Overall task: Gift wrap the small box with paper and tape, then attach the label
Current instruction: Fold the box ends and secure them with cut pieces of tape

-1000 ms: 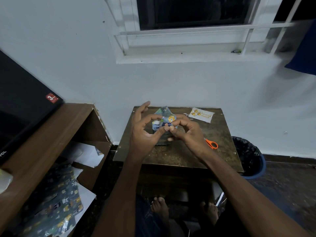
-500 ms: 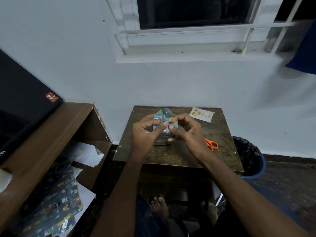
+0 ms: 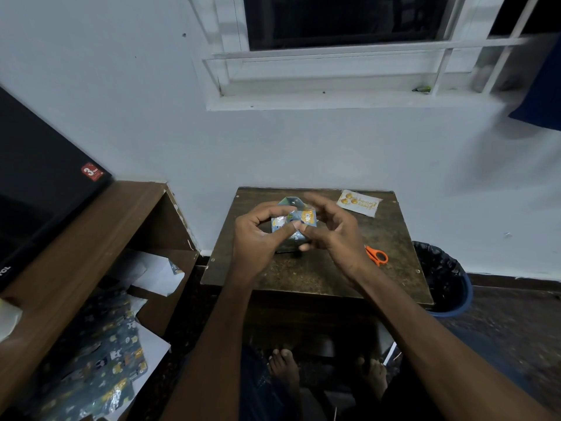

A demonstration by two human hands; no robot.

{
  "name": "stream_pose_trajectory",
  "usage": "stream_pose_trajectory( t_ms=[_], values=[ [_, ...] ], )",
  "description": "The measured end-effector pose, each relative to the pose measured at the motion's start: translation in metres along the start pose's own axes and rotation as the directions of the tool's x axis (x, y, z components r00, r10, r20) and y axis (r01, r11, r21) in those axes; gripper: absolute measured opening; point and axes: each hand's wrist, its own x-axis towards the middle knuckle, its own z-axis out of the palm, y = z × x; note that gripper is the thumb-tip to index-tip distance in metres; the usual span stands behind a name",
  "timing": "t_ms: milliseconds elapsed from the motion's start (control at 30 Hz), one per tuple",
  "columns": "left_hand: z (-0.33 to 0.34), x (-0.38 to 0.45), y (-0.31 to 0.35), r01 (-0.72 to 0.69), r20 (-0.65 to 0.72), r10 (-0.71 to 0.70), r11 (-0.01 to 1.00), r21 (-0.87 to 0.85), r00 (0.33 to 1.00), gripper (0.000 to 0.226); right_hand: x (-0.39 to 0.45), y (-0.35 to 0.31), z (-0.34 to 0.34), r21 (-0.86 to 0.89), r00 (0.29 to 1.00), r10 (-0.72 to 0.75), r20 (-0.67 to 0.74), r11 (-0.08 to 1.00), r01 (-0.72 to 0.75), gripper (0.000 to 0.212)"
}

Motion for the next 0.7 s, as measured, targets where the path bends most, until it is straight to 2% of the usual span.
stream_pose_trajectory(
  t_ms=[67,167,267,467,600,700],
  values=[
    [0.0,0.0,0.005,0.0,-0.002,0.0,1.0,-0.014,1.0,0.028,-0.001,-0.001,0.0,-0.025,1.0,0.012,0.022,1.0,-0.012,0.044],
    [-0.003,-0.001,0.01,-0.068,0.037,0.068,0.998,-0.01,0.997,0.025,-0.002,-0.003,0.001,-0.03,0.999,0.027,0.023,0.999,-0.027,0.04],
    [-0.007,0.0,0.012,-0.158,0.057,0.153,0.983,0.096,0.987,0.026,-0.002,-0.003,0.003,-0.06,1.0,0.002,0.028,0.998,-0.001,0.039],
    [0.0,0.0,0.019,-0.183,0.016,0.186,0.939,0.291,0.982,0.049,-0.002,-0.001,0.004,-0.098,0.998,-0.04,0.048,0.994,0.045,0.041],
    [0.006,0.002,0.015,-0.284,-0.007,0.317,0.858,0.427,0.948,0.021,-0.002,0.002,0.004,-0.104,0.997,-0.058,0.047,0.993,0.063,0.04],
    [0.009,0.0,0.012,-0.288,-0.044,0.342,0.846,0.448,0.939,0.009,-0.002,0.002,0.003,-0.094,0.997,-0.043,0.056,0.994,0.048,0.035]
  ],
)
